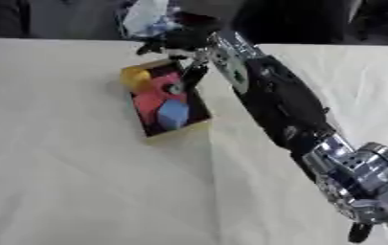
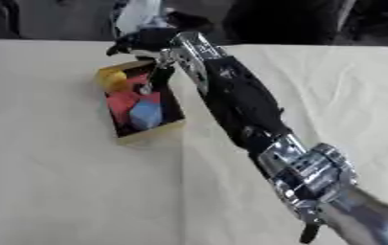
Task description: Pick up objects on the table and place them in the box.
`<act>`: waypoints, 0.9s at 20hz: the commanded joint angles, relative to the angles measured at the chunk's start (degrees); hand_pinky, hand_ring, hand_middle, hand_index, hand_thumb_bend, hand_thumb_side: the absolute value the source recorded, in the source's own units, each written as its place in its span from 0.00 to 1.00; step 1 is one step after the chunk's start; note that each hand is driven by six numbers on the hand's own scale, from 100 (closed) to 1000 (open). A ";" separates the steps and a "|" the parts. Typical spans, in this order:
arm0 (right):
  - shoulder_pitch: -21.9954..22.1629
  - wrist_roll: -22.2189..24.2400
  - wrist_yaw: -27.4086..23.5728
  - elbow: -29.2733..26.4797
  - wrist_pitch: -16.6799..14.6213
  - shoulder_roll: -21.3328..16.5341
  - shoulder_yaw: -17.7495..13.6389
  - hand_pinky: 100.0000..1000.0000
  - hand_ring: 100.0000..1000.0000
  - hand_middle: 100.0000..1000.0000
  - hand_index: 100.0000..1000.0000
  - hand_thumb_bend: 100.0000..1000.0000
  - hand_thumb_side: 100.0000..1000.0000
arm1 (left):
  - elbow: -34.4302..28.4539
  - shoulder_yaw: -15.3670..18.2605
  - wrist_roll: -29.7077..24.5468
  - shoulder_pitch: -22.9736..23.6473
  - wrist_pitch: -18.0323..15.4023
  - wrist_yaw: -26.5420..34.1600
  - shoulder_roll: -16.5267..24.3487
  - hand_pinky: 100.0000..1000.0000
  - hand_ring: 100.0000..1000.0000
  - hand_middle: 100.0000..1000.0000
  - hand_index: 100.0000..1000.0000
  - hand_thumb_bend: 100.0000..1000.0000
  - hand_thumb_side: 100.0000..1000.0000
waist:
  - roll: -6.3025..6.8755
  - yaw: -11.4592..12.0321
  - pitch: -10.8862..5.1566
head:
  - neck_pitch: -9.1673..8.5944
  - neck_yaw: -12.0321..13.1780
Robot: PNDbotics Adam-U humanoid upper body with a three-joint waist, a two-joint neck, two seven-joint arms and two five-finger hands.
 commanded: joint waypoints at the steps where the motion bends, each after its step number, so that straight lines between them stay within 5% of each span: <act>1: -0.29 -2.86 -3.20 -5.72 1.74 -4.05 -4.19 0.83 0.85 0.87 0.95 0.00 0.08 | -0.49 0.81 0.59 -0.26 0.06 -0.28 0.43 0.65 0.52 0.55 0.68 0.38 0.47 | -0.16 -0.86 -0.86 | -0.05 1.23; 7: 5.38 -8.59 -8.93 -14.92 5.31 -8.79 -7.61 0.82 0.83 0.86 0.94 0.00 0.07 | -0.37 1.39 1.85 0.01 0.20 -0.24 0.22 0.65 0.52 0.55 0.67 0.37 0.46 | -0.19 -3.54 -0.71 | 0.40 3.35; 12: 12.69 -13.62 -13.96 -23.10 8.15 -11.59 -6.88 0.81 0.82 0.86 0.93 0.00 0.08 | -0.17 1.58 2.50 0.12 0.29 -0.15 0.03 0.65 0.53 0.55 0.67 0.37 0.47 | -0.21 -4.88 -0.68 | 0.75 4.96; 18: 21.83 -19.31 -19.65 -32.35 13.14 -9.74 -9.49 0.80 0.80 0.83 0.89 0.00 0.18 | 0.62 1.97 3.52 0.43 0.53 0.24 -0.81 0.64 0.52 0.55 0.67 0.38 0.48 | 0.03 -5.95 -0.61 | 0.64 6.51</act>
